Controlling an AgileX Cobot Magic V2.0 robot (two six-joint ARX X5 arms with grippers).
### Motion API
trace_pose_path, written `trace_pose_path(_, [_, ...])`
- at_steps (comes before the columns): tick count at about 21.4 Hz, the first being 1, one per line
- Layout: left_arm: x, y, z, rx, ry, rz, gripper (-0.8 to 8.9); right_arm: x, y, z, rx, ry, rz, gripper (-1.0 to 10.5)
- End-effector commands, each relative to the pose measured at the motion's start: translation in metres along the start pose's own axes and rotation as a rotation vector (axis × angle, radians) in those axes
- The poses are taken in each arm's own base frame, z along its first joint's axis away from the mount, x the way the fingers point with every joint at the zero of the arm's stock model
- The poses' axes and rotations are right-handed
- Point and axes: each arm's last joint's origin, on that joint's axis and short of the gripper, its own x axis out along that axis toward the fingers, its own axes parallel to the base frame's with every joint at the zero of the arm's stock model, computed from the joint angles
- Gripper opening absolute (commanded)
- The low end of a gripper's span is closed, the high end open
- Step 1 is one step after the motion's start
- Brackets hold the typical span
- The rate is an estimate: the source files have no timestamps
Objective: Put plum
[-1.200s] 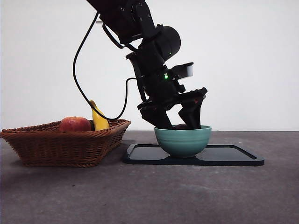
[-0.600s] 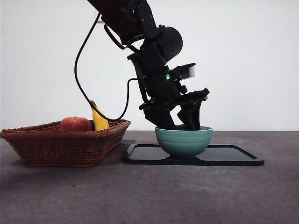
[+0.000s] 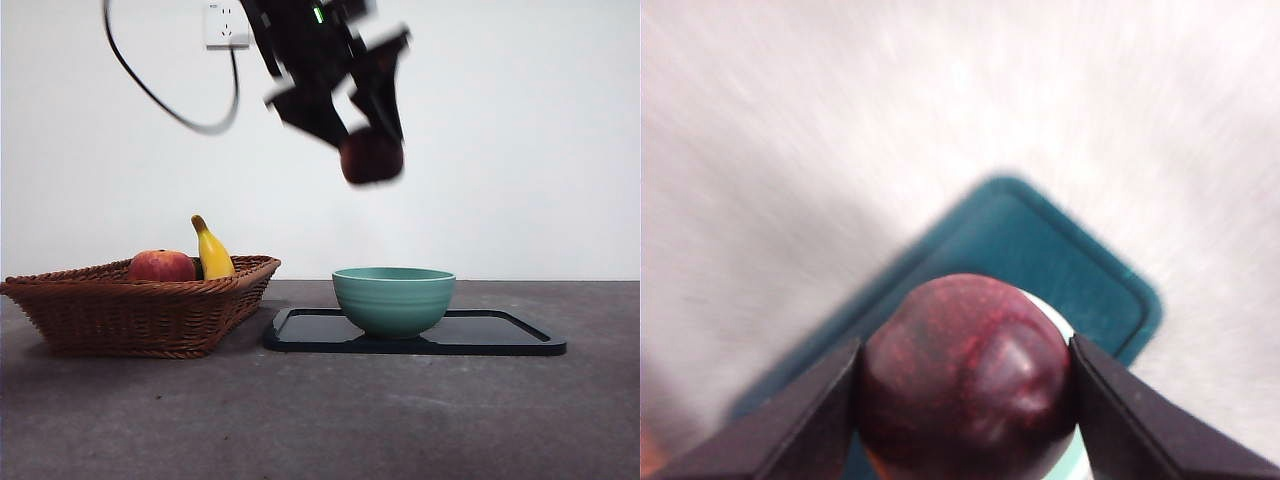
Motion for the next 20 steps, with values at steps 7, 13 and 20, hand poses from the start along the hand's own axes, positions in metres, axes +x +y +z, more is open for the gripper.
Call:
trace_pose_path(7, [-0.16,0.001,0.016,-0.064,-0.154,0.076,2.17,0.0,0.001,0.002,-0.023,-0.013,0.006,2.1])
trace_pose_path(13, [-0.221,0.008,-0.014,-0.143,-0.108,0.144,2.17,0.0,0.001,0.002,-0.023,-0.013,0.006,2.1])
trace_pose_path(20, [-0.191,0.035,-0.083,-0.199,-0.072,0.24,2.16,0.0,0.001,0.003,-0.023,-0.014,0.006,2.1])
